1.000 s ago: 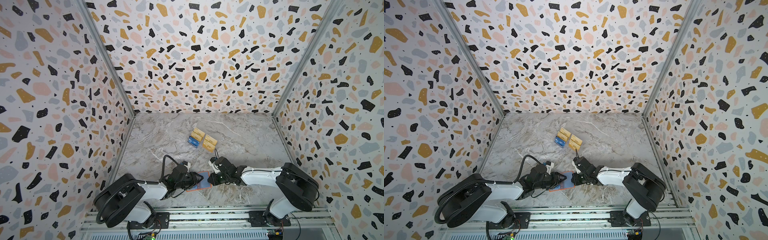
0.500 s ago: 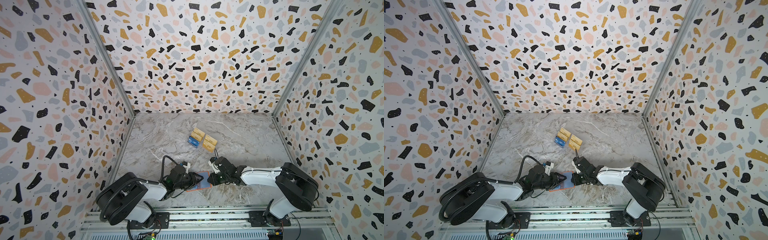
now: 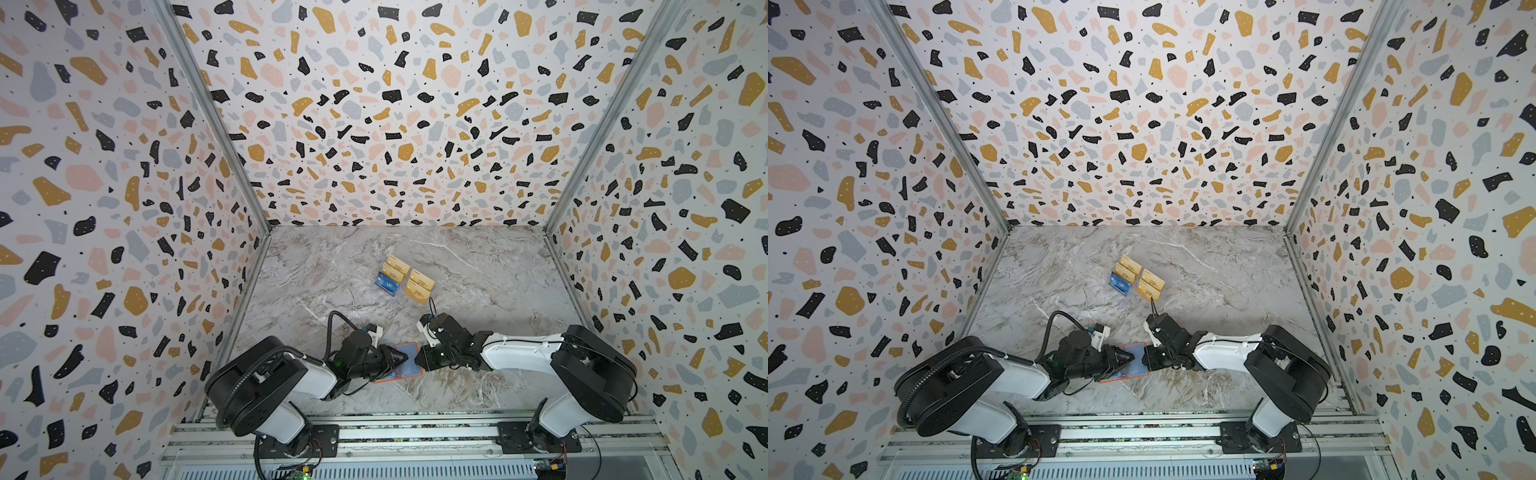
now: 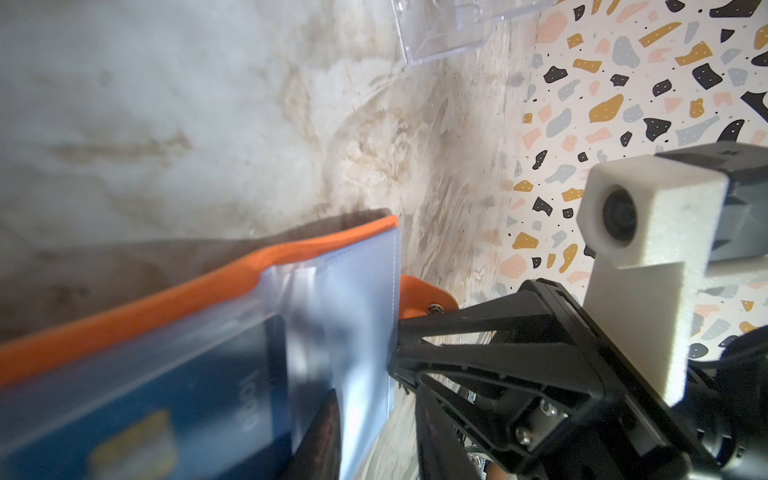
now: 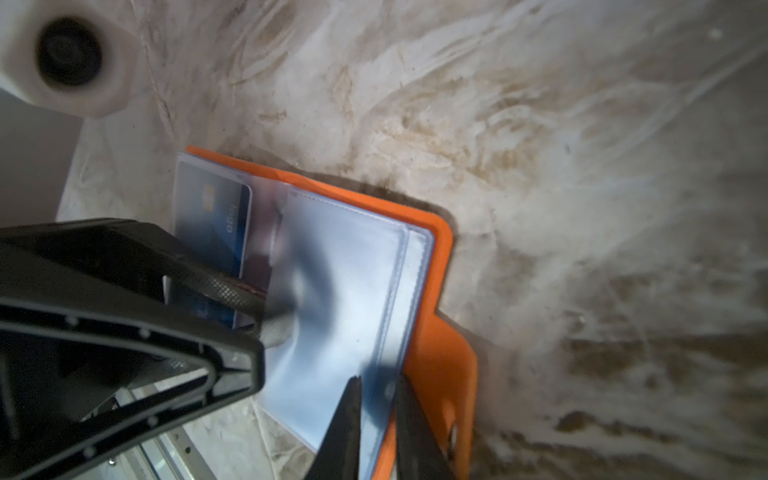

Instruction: Put the credit cards into the card holder

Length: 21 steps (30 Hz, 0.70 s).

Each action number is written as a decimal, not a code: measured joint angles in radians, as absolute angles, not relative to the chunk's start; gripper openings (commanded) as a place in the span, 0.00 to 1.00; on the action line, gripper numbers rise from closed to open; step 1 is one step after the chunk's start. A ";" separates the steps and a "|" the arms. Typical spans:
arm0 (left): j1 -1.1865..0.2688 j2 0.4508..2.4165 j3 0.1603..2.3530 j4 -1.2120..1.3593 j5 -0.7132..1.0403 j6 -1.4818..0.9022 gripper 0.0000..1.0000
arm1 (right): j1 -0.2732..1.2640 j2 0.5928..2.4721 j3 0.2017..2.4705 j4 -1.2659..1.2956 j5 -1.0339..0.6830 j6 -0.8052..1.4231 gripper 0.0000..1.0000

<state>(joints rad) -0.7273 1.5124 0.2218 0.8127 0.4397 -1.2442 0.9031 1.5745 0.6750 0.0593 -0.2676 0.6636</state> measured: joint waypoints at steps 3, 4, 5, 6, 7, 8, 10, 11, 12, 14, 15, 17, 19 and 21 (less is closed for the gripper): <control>-0.727 1.516 0.226 0.804 0.439 -1.238 0.22 | 0.904 1.575 0.676 0.059 -0.267 0.664 0.18; -0.727 1.518 0.228 0.798 0.440 -1.233 0.19 | 0.904 1.575 0.676 0.059 -0.268 0.664 0.18; -0.727 1.520 0.230 0.792 0.440 -1.226 0.16 | 0.904 1.575 0.676 0.059 -0.267 0.665 0.18; -0.726 1.522 0.233 0.784 0.439 -1.224 0.14 | 0.904 1.575 0.676 0.059 -0.267 0.665 0.17; -0.725 1.523 0.237 0.775 0.440 -1.218 0.12 | 0.904 1.575 0.676 0.059 -0.267 0.667 0.17; -0.723 1.523 0.241 0.766 0.439 -1.214 0.11 | 0.904 1.574 0.676 0.059 -0.266 0.668 0.16; -0.723 1.523 0.245 0.757 0.437 -1.207 0.08 | 0.904 1.574 0.676 0.058 -0.264 0.669 0.16; -0.723 1.523 0.246 0.750 0.436 -1.200 0.06 | 0.904 1.573 0.676 0.057 -0.263 0.669 0.17; -0.723 1.523 0.248 0.743 0.436 -1.196 0.05 | 0.904 1.573 0.676 0.056 -0.262 0.670 0.17; -0.723 1.519 0.257 0.720 0.436 -1.181 0.01 | 0.906 1.567 0.676 0.051 -0.259 0.672 0.17; -0.723 1.514 0.259 0.711 0.437 -1.174 0.00 | 0.907 1.561 0.676 0.047 -0.256 0.672 0.17; -0.721 1.500 0.259 0.697 0.436 -1.163 0.00 | 0.907 1.547 0.676 0.043 -0.253 0.673 0.18; -0.720 1.484 0.259 0.681 0.436 -1.153 0.00 | 0.907 1.536 0.676 0.041 -0.253 0.676 0.18; -0.719 1.468 0.259 0.672 0.436 -1.143 0.00 | 0.907 1.531 0.676 0.041 -0.254 0.680 0.17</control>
<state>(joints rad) -0.7189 1.4681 0.2588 0.6716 0.4362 -1.1435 0.9073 1.5311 0.6762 0.0406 -0.2543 0.6804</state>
